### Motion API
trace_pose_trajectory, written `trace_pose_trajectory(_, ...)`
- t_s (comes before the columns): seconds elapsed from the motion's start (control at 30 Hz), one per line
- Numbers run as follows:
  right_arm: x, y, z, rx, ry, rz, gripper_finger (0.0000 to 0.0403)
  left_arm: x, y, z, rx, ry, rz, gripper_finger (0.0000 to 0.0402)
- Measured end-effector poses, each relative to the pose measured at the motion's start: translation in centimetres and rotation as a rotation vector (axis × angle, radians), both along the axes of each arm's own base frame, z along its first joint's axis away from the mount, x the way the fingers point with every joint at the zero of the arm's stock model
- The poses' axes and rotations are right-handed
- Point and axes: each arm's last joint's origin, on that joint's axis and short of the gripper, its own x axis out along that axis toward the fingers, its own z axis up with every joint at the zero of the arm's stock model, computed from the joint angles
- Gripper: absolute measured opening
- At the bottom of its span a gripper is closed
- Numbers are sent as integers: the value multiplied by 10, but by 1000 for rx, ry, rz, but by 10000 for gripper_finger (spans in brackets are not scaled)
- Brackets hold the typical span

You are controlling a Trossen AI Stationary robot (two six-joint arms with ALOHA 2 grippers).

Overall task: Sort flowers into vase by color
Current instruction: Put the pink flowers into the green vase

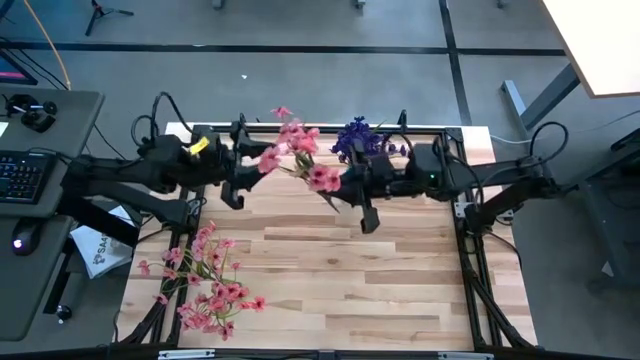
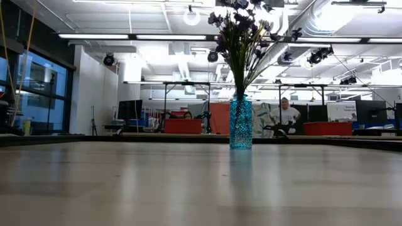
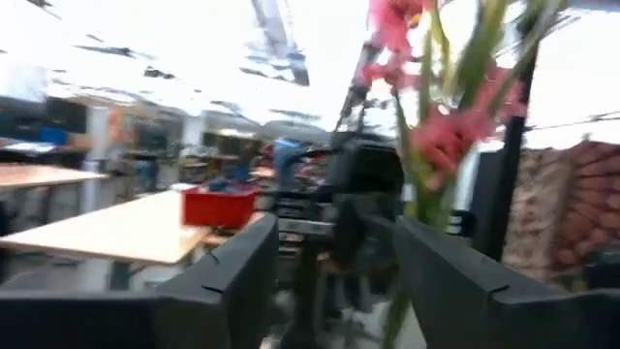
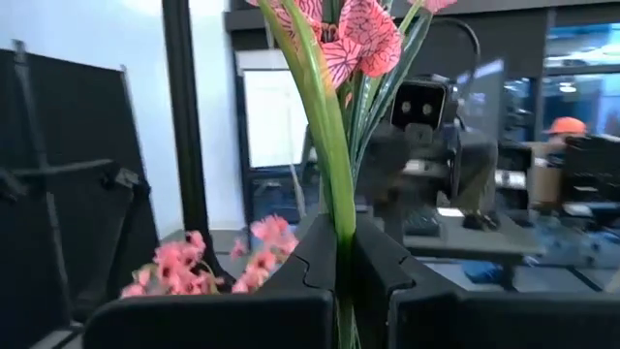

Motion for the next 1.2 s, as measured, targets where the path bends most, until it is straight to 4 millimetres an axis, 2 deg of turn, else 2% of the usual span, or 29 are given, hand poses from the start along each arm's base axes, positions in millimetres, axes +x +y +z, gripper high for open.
trace_pose_trajectory(0.07,8,-3,4,-2,-13,21,0,9,-4,-3,2,3,-32,208)
trace_pose_trajectory(0.17,22,-3,0,-10,15,28,0,21,-8,-13,5,47,-46,219)
trace_pose_trajectory(0.3,34,-3,-10,-2,56,53,0,26,-13,-15,-9,43,-68,221)
trace_pose_trajectory(0.67,33,-10,-6,11,27,46,0,25,-30,-17,48,63,-144,221)
trace_pose_trajectory(1.0,28,-9,3,25,-24,94,0,25,-29,-16,53,56,-93,221)
trace_pose_trajectory(1.2,36,-8,-6,31,6,95,0,34,-32,-20,60,58,-116,221)
